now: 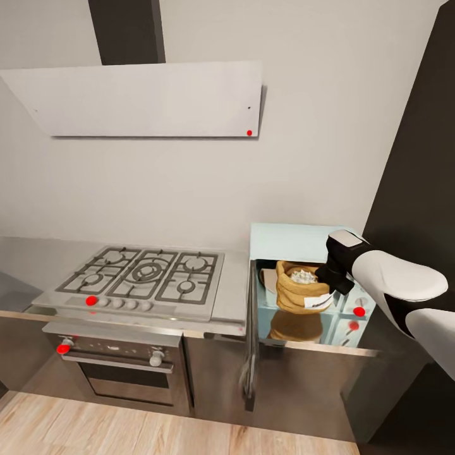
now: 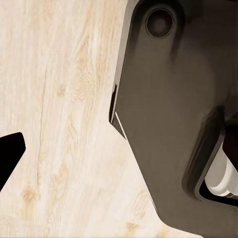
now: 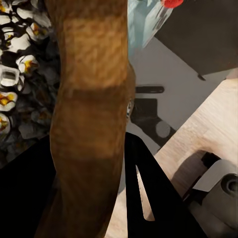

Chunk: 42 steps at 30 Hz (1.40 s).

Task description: In the kitchen, take the popcorn bag from the countertop, put it into the microwave, and heat it until the popcorn is cooked so the cooked popcorn ends up inside the bag.

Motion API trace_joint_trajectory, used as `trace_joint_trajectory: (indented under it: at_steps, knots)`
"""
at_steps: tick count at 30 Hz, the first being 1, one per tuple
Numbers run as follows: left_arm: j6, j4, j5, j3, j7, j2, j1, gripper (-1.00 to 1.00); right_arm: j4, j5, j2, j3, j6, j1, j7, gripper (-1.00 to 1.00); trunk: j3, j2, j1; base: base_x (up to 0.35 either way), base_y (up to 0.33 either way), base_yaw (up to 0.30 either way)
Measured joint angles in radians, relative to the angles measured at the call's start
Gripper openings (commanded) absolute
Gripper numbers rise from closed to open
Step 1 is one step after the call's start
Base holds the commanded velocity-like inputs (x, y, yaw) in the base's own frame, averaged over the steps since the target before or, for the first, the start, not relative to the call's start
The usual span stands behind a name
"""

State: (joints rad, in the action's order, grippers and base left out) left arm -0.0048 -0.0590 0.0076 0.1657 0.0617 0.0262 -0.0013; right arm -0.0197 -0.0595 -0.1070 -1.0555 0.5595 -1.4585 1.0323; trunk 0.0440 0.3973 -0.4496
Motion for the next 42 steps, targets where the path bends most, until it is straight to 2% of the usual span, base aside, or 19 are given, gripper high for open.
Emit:
trace_joint_trajectory:
  at_steps: [17, 18, 19, 32, 42]
  knots:
    - [-0.001, 0.0, 0.0, -0.001, 0.0, 0.0, 0.0, 1.0, -0.001, 0.005, 0.0, 0.003, 0.002, -0.002, 0.001, -1.0, 0.0, 0.0, 0.0, 0.05, 0.036, 0.0]
    - [-0.001, 0.0, 0.0, -0.001, 0.0, 0.0, 0.0, 1.0, -0.001, 0.005, 0.0, 0.003, 0.002, -0.002, 0.001, 1.0, 0.0, 0.0, 0.0, 0.0, 0.0, 0.0]
    - [-0.001, 0.0, 0.0, -0.001, 0.0, 0.0, 0.0, 1.0, -0.001, -0.005, 0.0, -0.053, -0.013, -0.002, 0.001, 1.0, 0.0, 0.001, 0.0, 0.0, 0.0, 0.0]
    - [-0.001, 0.0, 0.001, -0.001, 0.0, 0.0, 0.0, 1.0, -0.001, -0.004, 0.0, -0.053, -0.014, -0.002, 0.0, 1.0, -0.001, 0.001, 0.0, 0.0, 0.0, 0.0]
    - [-0.001, 0.0, 0.0, -0.001, 0.0, 0.0, 0.0, 1.0, -0.001, -0.005, 0.0, -0.054, -0.014, -0.002, 0.0, 1.0, -0.016, 0.001, 0.0, 0.0, 0.0, 0.0]
